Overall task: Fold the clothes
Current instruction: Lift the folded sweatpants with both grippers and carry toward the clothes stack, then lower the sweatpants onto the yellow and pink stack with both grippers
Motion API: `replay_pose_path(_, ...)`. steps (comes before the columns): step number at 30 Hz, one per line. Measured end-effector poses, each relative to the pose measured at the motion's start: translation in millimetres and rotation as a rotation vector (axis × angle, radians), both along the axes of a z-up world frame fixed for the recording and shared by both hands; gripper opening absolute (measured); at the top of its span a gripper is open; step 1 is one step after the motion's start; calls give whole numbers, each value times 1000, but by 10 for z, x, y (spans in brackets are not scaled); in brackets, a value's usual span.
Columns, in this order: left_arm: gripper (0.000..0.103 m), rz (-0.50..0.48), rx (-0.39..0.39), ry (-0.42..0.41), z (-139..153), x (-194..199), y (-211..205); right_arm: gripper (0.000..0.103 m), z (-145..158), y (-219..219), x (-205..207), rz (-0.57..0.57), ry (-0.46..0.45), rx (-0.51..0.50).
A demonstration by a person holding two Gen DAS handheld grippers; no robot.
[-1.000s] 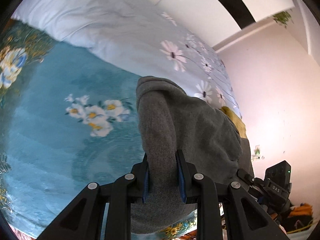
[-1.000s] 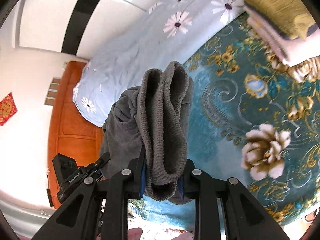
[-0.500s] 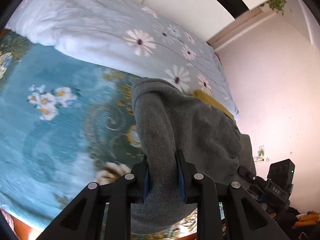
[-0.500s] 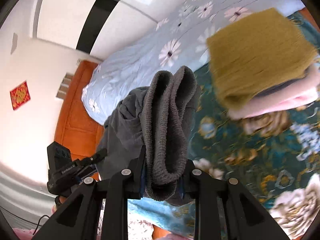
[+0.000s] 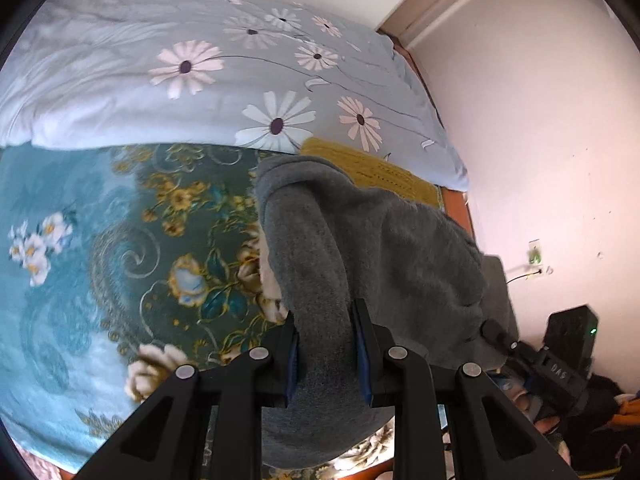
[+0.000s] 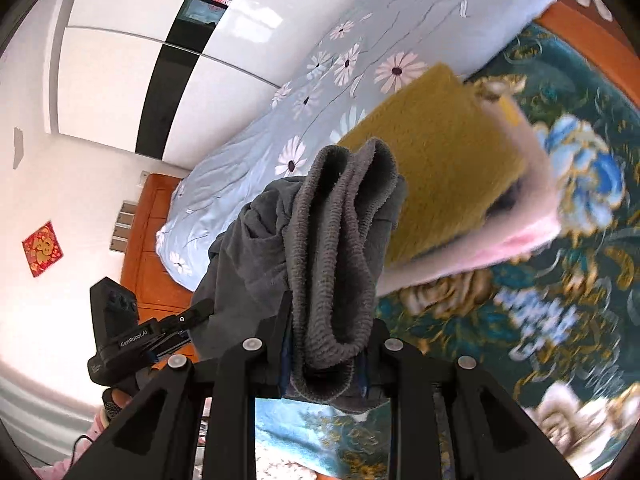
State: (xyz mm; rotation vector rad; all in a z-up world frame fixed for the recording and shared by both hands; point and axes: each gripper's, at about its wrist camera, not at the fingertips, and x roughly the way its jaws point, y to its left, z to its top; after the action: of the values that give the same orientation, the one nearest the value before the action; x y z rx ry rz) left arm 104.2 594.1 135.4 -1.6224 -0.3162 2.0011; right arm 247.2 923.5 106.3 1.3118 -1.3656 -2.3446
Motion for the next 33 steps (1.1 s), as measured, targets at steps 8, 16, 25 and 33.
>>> replay_pose_path(8,25,30,28,-49,-50,-545,503,26,56,548,-559,16,5,53)
replay_pose_path(16,25,17,25,-54,-195,-1013,967,26,-107,1031,-1022,-2,-17,64)
replay_pose_path(25,31,95,-34,-202,-861,-1183,996,27,-801,1266,-1213,-40,-157,26)
replay_pose_path(33,34,128,23,-223,-749,-1190,805,34,-756,1328,-1121,-20,-144,39)
